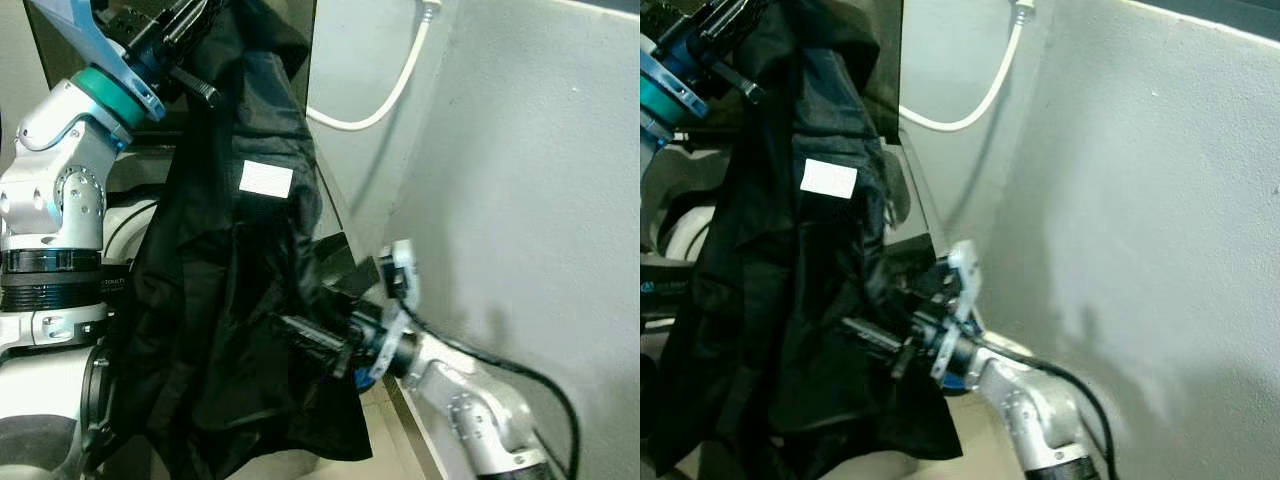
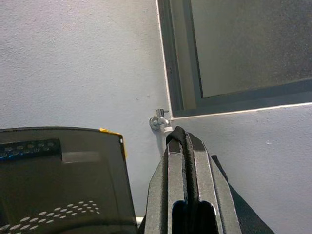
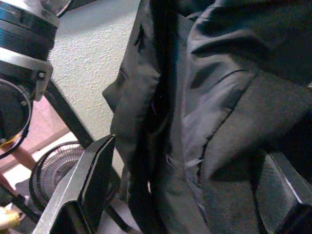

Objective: Clothes washing

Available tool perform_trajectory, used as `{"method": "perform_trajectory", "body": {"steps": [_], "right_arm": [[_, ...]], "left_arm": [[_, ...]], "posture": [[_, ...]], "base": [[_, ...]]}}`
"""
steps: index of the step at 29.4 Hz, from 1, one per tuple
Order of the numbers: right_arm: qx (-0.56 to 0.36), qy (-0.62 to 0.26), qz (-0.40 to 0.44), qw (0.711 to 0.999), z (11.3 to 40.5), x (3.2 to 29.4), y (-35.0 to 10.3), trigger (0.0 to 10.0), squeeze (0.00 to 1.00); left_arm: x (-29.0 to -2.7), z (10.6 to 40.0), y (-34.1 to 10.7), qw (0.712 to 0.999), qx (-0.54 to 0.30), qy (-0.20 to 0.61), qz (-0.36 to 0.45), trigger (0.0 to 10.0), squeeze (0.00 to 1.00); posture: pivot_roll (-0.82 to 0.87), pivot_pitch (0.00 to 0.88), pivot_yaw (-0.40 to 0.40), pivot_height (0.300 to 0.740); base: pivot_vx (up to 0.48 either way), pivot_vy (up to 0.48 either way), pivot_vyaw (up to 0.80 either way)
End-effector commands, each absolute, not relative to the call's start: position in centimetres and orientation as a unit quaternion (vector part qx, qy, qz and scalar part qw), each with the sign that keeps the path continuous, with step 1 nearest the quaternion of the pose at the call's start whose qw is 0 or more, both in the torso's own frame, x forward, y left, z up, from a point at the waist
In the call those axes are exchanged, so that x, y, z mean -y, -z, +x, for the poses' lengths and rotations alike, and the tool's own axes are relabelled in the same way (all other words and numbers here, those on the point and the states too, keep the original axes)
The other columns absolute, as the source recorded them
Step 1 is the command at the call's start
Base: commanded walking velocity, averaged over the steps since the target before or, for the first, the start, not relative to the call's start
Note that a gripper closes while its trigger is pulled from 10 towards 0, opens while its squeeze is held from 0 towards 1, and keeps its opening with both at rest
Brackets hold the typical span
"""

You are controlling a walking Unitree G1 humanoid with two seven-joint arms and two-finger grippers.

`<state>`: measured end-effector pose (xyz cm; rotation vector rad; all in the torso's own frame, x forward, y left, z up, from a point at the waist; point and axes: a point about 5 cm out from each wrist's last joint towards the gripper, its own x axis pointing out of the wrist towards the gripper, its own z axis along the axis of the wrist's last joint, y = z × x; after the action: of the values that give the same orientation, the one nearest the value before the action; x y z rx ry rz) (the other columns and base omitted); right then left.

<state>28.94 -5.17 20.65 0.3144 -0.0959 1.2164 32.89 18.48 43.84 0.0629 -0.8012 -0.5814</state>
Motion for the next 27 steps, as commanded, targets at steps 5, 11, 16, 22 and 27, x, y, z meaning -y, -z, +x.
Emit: {"method": "perform_trajectory", "body": {"steps": [5,11,16,22,27], "right_arm": [[0.059,-0.573,0.114,0.81,28.4,2.4,-20.7,10.0,1.0],[0.08,-0.554,0.097,0.823,28.6,0.7,-21.4,10.0,0.0],[0.089,-0.56,0.118,0.815,28.0,-0.3,-22.3,10.0,0.0],[0.091,-0.583,0.149,0.794,26.7,-1.5,-22.8,0.0,0.0],[0.103,-0.583,0.16,0.79,26.6,-1.6,-23.5,0.0,0.0]], "left_arm": [[-17.6,32.5,-44.5,0.867,0.404,0.291,0.029,10.0,0.0],[-17.6,32.5,-44.7,0.865,0.411,0.288,0.024,10.0,0.0],[-18.1,32.7,-45.0,0.867,0.418,0.269,0.019,10.0,0.0],[-18.5,33.0,-45.0,0.874,0.419,0.245,0.013,10.0,0.0],[-18.8,33.3,-44.8,0.88,0.412,0.235,0.005,10.0,0.0]], "posture": [[0.03,0.043,-0.045,0.74],[0.04,0.045,-0.046,0.74],[0.04,0.052,-0.045,0.74],[0.03,0.058,-0.045,0.74],[0.03,0.059,-0.046,0.74]], "base": [[0.0,0.0,0.0],[0.0,0.0,0.0],[0.0,0.0,0.0],[0.0,0.0,0.0],[0.0,0.0,0.0]]}}
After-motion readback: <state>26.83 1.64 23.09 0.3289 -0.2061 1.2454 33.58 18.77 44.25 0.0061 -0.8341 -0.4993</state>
